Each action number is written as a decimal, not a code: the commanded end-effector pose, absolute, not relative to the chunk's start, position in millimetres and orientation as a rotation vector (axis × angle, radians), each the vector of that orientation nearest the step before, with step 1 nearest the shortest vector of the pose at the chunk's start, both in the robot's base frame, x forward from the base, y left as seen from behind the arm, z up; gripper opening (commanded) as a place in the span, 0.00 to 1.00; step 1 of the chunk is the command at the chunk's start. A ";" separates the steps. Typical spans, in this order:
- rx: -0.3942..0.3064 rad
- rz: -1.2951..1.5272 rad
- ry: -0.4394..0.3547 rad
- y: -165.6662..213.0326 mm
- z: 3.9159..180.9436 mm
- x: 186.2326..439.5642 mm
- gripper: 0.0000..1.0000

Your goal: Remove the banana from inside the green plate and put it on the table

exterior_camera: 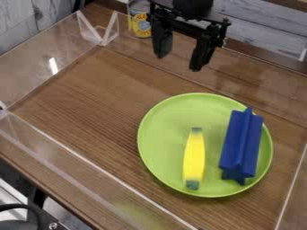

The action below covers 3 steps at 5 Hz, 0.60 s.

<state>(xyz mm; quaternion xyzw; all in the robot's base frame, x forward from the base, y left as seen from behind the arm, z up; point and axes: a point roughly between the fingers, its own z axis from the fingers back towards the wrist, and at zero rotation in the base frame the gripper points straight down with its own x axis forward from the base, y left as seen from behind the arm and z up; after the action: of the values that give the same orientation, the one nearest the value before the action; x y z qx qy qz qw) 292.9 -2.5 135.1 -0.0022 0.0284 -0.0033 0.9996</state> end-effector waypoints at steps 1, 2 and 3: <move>-0.009 0.063 0.049 -17.5 135.6 273.1 1.00; -0.016 0.148 0.018 -38.0 136.4 247.6 1.00; -0.031 0.215 -0.017 -57.8 135.4 229.1 1.00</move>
<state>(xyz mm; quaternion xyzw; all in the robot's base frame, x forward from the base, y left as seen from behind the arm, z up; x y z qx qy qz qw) 226.4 -56.8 127.2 -0.0090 0.0096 0.1064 0.9942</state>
